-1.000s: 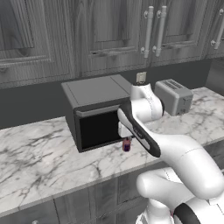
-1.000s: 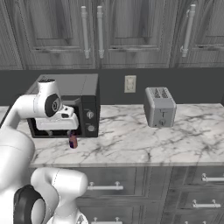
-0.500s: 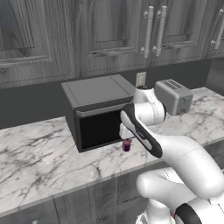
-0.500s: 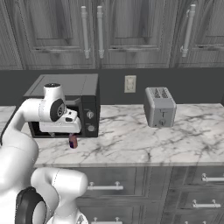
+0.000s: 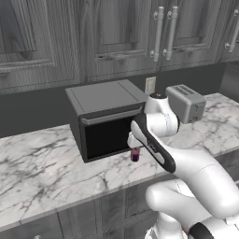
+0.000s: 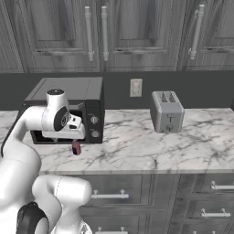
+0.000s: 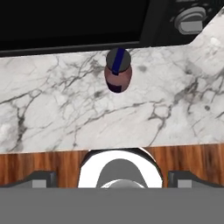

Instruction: There is a wine glass and glass cup on the dining counter. Place the wine bottle next to the wine glass and the juice bottle next to the glass cup.

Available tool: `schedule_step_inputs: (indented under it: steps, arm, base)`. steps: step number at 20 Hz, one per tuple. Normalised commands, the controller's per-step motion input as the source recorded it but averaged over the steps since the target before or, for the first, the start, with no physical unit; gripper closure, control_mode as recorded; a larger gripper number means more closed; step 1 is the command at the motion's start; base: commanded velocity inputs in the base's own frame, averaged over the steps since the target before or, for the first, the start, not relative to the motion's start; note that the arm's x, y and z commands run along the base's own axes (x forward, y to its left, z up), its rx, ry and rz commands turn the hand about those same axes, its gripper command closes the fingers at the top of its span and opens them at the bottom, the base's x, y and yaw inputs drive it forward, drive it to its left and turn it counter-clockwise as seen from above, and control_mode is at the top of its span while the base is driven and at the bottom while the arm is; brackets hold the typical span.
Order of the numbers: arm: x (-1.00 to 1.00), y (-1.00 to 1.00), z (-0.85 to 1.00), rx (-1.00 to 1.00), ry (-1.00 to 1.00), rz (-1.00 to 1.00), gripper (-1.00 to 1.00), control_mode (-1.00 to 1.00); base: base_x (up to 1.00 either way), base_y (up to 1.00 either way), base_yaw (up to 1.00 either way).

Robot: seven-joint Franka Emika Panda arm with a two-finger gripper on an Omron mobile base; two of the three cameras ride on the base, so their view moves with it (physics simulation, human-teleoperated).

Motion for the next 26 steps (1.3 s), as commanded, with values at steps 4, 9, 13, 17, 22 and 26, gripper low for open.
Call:
schedule_step_inputs:
  steps: [4, 9, 13, 17, 22, 26]
  arm:
    - [0.13, 0.0, -0.05, 0.0, -0.09, 0.0, -1.0, -1.0]
    - [0.11, 0.0, -0.07, 0.0, -0.06, 0.0, -1.0, -1.0]
    - [0.18, 0.0, -0.08, 0.0, 0.0, 0.0, -1.0, -1.0]
    - [0.13, 0.03, -0.07, 0.0, 0.0, 0.0, -1.0, -1.0]
    - [0.13, 0.04, -0.09, 0.0, 0.0, 0.0, -1.0, -1.0]
    - [0.12, 0.11, -0.08, 0.0, 0.0, 0.0, -1.0, -1.0]
  base:
    - [0.0, 0.0, 0.0]
    - [0.0, 0.0, 0.0]
    - [0.0, 0.0, 0.0]
    - [0.0, 0.0, 0.0]
    - [0.0, 0.0, 0.0]
    - [0.0, 0.0, 0.0]
